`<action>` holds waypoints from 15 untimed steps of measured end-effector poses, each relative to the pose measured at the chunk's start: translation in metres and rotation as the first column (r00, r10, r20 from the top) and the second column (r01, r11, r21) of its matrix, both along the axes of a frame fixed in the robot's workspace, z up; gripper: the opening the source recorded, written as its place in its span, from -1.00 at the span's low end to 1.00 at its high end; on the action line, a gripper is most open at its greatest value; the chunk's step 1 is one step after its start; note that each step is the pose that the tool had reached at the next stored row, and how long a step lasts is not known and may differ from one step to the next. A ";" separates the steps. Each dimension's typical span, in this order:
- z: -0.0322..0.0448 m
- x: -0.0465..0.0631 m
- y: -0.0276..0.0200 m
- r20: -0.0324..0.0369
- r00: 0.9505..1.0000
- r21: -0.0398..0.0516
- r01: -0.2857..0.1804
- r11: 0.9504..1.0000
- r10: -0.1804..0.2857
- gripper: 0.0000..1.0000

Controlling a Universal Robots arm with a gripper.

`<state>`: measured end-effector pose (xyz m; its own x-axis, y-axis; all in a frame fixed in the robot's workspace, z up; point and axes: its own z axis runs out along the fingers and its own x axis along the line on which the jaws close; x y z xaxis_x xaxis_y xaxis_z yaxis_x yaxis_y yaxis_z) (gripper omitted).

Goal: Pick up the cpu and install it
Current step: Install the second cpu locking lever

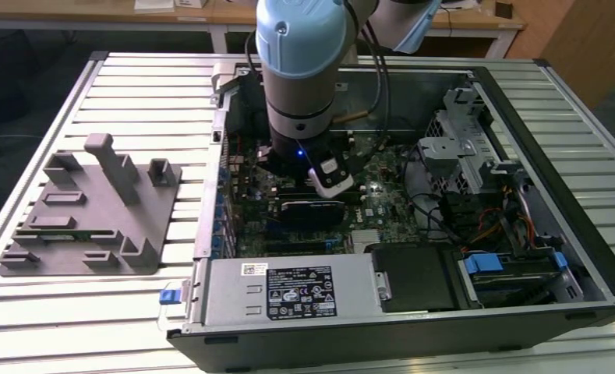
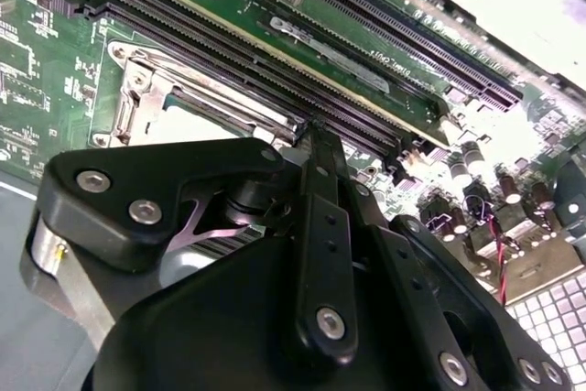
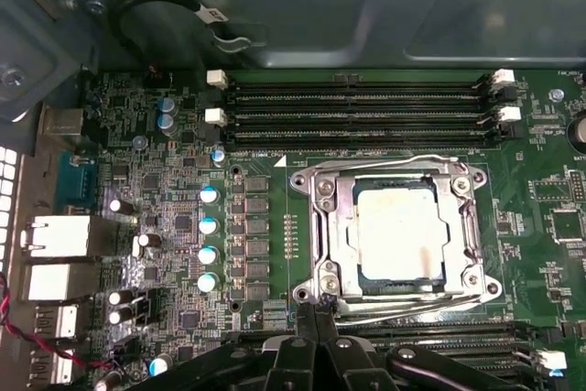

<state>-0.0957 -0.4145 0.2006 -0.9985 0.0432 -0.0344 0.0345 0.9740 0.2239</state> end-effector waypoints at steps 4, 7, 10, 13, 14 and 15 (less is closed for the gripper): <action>-0.0009 0.000 -0.0002 0.000 1.000 0.002 0.000 1.000 0.000 -0.79; -0.0016 0.000 -0.0002 -0.001 1.000 0.009 0.000 1.000 0.000 -0.79; -0.0023 0.000 -0.0002 -0.001 1.000 0.014 0.000 1.000 0.000 -0.79; -0.0039 0.000 -0.0002 -0.001 1.000 0.016 0.000 1.000 0.000 -0.79; -0.0045 0.000 -0.0002 -0.002 1.000 0.016 0.000 1.000 0.000 -0.79; -0.0049 0.000 -0.0002 -0.002 1.000 0.016 0.000 1.000 0.000 -0.79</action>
